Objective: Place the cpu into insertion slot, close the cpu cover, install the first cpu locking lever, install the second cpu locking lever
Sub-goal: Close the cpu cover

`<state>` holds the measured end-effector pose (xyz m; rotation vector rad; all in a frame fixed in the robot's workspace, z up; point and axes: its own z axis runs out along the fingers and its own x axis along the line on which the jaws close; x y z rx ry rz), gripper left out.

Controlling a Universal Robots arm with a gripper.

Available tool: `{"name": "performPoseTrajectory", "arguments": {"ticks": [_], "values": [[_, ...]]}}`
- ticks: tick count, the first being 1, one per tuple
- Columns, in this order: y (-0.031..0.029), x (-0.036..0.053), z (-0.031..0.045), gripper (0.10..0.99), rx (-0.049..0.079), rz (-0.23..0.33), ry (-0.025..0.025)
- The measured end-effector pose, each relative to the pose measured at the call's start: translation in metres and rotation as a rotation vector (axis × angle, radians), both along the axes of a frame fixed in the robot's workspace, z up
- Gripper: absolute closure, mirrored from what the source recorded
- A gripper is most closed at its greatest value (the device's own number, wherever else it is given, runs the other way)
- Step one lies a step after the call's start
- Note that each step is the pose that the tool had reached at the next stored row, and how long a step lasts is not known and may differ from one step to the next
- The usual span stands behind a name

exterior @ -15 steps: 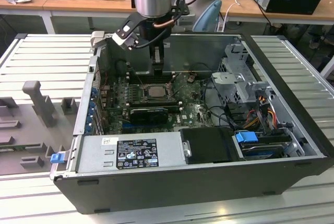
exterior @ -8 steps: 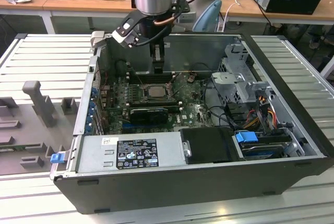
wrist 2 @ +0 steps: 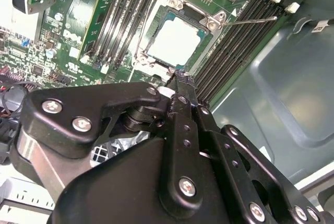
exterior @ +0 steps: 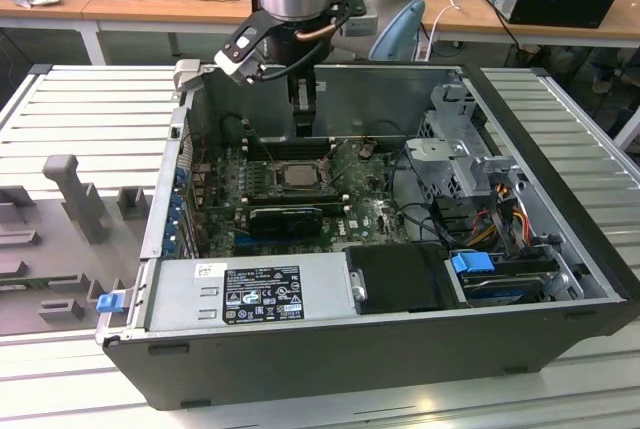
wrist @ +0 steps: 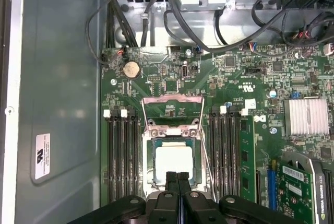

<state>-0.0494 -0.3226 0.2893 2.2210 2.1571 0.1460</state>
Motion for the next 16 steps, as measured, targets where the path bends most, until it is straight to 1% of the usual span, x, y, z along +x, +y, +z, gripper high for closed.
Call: {"name": "performPoseTrajectory", "arguments": {"ticks": [16], "values": [[0.0, 0.0027, 0.011, 0.98, 0.0, 0.0, -0.0001]]}}
